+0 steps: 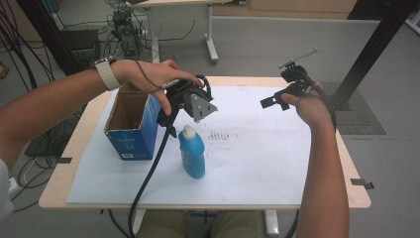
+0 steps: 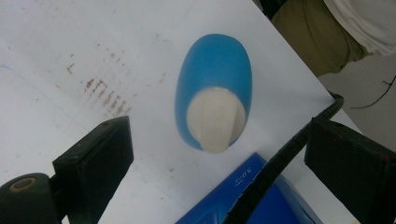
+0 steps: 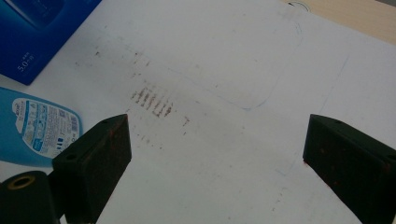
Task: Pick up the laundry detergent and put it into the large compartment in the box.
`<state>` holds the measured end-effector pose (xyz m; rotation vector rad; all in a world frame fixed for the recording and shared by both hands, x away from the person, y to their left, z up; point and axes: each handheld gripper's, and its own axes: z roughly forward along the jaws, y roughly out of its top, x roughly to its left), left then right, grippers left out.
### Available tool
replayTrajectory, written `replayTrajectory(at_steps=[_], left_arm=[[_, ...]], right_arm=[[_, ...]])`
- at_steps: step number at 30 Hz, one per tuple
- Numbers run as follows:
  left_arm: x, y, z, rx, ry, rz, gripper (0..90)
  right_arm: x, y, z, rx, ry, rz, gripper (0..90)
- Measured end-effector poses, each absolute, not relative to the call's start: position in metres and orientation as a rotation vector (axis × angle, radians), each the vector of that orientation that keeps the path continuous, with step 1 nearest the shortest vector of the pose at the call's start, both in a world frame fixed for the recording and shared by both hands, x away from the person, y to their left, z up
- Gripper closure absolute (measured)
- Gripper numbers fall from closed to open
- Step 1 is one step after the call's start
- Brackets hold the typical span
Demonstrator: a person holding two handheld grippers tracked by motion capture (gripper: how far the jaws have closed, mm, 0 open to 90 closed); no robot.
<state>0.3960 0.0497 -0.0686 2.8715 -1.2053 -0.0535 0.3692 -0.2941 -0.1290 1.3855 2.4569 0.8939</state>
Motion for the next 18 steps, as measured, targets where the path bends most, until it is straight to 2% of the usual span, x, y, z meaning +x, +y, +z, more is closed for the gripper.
replayTrajectory(at_steps=[18], left_arm=[[0.3975,0.0562,-0.0749,2.86,-1.181,-0.047,8.1]], right_arm=[[0.3687,-0.2958,-0.1315,1.396,2.457,0.895,7.7]])
